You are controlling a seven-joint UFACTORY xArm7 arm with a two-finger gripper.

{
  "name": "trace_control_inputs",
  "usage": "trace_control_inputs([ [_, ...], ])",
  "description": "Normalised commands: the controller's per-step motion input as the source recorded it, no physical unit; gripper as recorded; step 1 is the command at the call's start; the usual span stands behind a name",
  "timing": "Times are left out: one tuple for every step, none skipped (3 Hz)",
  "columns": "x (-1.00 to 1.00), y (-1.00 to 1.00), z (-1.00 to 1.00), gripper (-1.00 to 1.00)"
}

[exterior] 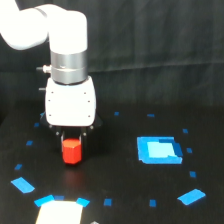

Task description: Pick up the red object from the table

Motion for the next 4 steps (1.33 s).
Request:
trace_control_inputs([
  [-0.06,0.60,1.00,-0.71],
  [0.00,0.76,1.00,-1.00],
  [-0.37,0.72,1.00,-0.98],
  [-0.24,0.26,1.00,-0.83],
])
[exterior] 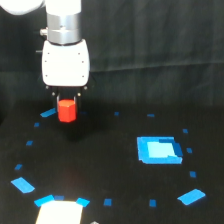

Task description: Pick up the red object from the table

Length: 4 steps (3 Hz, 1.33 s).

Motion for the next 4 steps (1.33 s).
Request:
trace_control_inputs([
  [0.12,0.60,1.00,-1.00],
  [0.16,-0.45,1.00,-1.00],
  [-0.06,-0.63,1.00,-1.00],
  [-0.11,-0.34,0.81,-0.93],
])
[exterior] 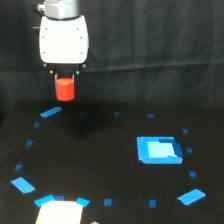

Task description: Pick up the red object from the table

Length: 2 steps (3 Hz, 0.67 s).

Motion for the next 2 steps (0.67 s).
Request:
trace_control_inputs([
  [-0.09,-0.23,0.81,-0.98],
  [0.10,-0.25,1.00,-0.88],
])
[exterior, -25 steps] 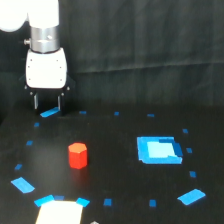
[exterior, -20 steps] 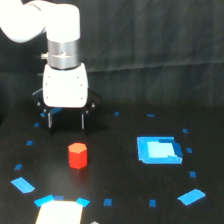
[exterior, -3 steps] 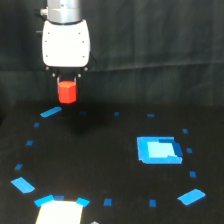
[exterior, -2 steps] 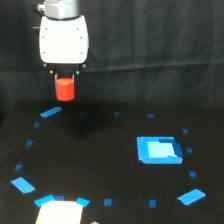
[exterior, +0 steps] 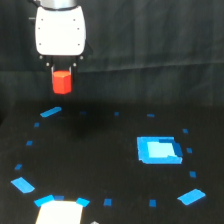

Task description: Pick up the red object from the table

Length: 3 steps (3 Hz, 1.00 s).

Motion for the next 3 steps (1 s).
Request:
trace_control_inputs([
  [0.32,-0.21,0.85,-0.74],
  [0.26,-0.19,0.68,-1.00],
  [-0.27,-0.42,1.00,-1.00],
])
